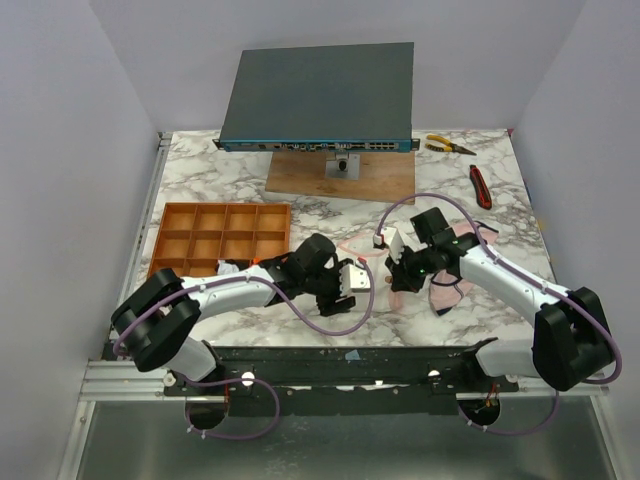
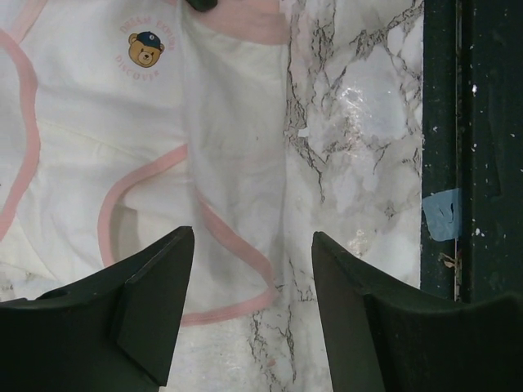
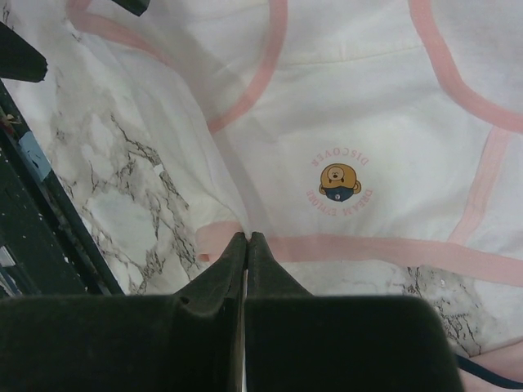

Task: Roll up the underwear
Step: Fold the underwear at the center of the board.

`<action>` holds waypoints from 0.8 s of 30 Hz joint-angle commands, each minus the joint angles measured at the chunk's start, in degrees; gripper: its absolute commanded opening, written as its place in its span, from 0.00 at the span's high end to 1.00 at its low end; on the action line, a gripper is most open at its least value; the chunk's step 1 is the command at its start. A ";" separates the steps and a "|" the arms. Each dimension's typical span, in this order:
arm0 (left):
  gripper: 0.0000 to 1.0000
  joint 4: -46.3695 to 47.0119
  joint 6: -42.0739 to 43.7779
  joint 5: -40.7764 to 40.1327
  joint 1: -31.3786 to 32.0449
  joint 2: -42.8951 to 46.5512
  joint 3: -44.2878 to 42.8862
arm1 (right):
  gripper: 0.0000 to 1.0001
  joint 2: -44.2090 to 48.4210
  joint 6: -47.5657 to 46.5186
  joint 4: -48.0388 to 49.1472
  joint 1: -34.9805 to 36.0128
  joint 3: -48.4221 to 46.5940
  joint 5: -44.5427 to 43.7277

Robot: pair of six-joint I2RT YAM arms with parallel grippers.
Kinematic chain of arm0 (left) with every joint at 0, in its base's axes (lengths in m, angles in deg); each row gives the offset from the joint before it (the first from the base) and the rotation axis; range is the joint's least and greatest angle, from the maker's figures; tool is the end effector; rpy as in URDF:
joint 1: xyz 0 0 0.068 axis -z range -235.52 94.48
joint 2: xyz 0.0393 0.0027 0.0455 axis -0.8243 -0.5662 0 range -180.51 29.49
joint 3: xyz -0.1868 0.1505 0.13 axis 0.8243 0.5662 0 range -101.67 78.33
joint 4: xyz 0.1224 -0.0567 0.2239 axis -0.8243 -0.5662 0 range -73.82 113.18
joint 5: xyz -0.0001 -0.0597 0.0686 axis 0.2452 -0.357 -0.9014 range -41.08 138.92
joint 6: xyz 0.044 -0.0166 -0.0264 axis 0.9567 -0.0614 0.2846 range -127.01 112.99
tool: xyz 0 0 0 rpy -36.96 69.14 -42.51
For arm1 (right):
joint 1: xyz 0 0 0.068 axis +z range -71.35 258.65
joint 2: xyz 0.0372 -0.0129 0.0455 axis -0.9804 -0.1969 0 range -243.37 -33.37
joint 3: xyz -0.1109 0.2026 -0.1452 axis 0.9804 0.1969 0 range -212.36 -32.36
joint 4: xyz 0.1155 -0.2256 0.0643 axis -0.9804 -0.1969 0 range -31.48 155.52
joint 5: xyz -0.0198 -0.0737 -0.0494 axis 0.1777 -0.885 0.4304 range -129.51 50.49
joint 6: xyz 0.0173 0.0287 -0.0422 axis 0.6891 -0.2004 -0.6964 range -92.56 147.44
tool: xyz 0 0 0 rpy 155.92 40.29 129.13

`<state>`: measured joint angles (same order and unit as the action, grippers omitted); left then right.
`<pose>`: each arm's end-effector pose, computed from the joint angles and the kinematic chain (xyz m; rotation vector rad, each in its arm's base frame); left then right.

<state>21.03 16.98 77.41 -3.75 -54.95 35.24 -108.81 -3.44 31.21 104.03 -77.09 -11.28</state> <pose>0.1690 -0.2417 0.1870 1.6408 1.6932 -0.8193 0.2091 0.1178 0.1999 -1.3626 2.2394 0.6295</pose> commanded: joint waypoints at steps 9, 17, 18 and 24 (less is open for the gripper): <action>0.37 2.74 -0.72 -1.26 -1.58 2.78 2.15 | 0.99 1.35 0.17 0.29 -0.52 -0.63 1.39; 0.45 -0.75 -0.78 3.45 -1.85 0.23 1.78 | 0.99 1.96 0.73 0.44 -0.60 -1.07 0.95; 0.46 -0.79 -0.85 3.84 -1.85 0.10 1.72 | 0.99 2.14 0.97 0.54 -0.60 -1.13 0.89; 0.57 -0.90 -1.23 4.04 -1.93 -2.12 0.76 | 0.99 2.97 1.52 0.58 -0.95 -0.99 0.86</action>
<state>20.68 16.00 78.94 -5.32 -55.09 37.16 -107.08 -2.82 31.21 103.53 -77.09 -11.23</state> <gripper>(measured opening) 0.479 0.012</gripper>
